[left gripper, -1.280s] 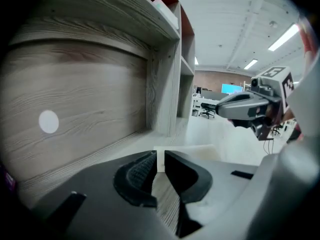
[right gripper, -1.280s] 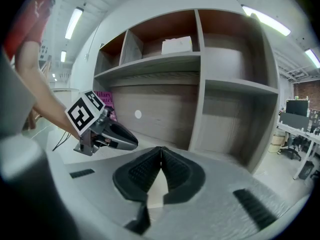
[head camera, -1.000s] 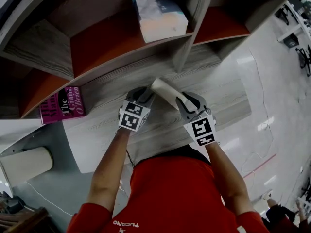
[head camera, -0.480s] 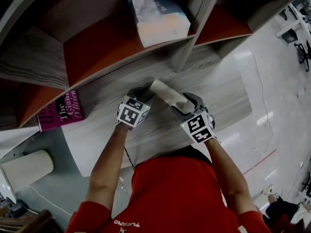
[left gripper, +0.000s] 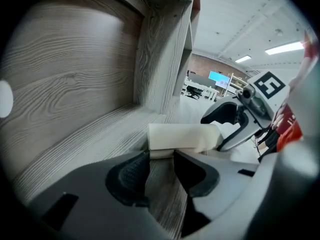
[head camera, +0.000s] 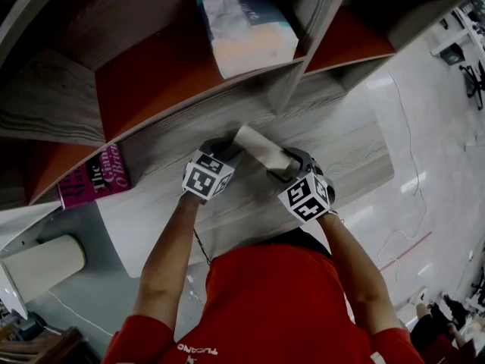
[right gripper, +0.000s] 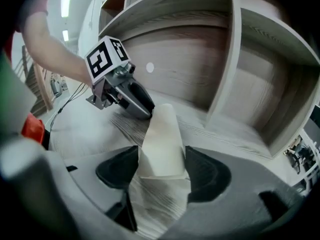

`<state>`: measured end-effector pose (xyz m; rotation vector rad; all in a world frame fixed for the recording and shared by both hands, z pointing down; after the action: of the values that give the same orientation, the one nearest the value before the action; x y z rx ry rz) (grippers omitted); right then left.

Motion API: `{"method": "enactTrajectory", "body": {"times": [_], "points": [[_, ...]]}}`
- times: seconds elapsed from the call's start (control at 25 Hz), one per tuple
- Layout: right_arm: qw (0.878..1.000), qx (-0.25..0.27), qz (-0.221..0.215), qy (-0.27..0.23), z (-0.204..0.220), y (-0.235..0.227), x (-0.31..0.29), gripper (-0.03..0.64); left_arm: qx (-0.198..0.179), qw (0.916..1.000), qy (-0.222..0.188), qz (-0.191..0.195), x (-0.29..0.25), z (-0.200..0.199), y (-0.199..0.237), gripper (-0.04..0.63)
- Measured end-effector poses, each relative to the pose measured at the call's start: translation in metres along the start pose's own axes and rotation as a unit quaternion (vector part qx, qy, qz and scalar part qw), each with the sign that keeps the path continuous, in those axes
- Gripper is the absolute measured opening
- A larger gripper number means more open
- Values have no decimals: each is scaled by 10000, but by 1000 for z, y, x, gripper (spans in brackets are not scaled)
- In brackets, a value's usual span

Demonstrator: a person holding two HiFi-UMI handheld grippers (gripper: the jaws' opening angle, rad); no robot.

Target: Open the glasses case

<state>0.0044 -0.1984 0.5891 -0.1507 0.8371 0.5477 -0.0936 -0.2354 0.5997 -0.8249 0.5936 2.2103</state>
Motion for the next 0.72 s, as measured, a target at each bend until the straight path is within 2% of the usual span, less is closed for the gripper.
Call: {"method": "enactTrajectory", "body": {"times": [0.36,0.52,0.72], "points": [[9989,-292,-198,-297,-6,-9,9,275,-125,9999,80,8,-1,1,0,143],[9967,-516,-185,-591,-15,-18,19,223,-270,9994,193,-38,-3,3,-1,140],[9948,-617,-152,-794,-22,-30,27,167,-278,9993,244,-48,-3,3,0,133]]}}
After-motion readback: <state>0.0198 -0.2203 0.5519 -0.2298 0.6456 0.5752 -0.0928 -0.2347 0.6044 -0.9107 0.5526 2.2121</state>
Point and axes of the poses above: the fingertips, and each gripper's own axes: x backward along the fingers, y to its left, z out of its underside, the point moved 1 cm from there along x, backward along the fingers, and after that the axes turned 1 degree about -y, right-handed, at the moved point
